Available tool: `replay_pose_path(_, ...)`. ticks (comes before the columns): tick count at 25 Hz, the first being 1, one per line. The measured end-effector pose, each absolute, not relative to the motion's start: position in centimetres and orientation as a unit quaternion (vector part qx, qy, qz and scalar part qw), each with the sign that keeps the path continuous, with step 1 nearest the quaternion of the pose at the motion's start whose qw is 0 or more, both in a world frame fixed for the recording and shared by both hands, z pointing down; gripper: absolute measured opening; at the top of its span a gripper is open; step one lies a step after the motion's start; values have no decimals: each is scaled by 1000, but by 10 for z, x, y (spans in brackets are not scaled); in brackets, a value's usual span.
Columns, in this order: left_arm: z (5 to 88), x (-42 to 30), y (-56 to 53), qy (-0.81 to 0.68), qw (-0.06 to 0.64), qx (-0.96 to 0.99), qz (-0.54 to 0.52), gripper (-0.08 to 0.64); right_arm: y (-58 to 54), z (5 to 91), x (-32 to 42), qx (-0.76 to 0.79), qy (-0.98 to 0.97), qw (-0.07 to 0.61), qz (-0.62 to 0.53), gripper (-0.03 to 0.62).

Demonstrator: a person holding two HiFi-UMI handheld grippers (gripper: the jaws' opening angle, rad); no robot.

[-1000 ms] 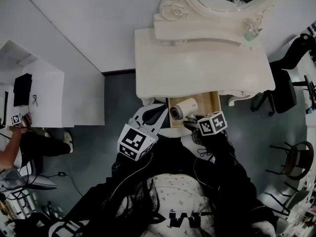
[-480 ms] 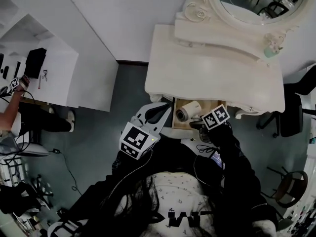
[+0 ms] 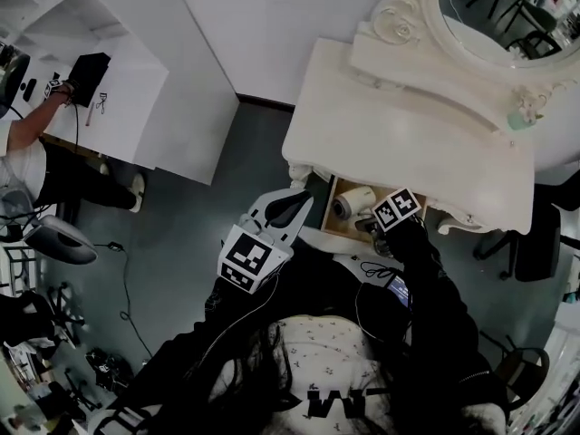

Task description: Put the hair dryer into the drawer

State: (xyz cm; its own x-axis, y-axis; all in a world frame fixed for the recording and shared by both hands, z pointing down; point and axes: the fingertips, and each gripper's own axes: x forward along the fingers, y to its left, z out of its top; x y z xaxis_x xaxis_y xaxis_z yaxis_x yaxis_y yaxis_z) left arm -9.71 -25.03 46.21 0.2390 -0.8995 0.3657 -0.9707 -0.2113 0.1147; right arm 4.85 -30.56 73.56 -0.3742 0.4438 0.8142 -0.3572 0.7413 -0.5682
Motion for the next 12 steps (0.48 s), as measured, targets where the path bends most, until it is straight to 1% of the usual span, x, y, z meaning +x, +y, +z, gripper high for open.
replay_pose_path(5,465,-96,-241,-619,162,760,112,2,-313,754,48,-16,-741,579,339,212)
replay_pose_path(9,463,-98,-232,-630,162,751,113,2,-320,756,49,-11,-741,581,338,210)
replay_pose_path(12,464,-100,-226,-637,162,745,115,2,-335,763,52,12,-744,591,313,210)
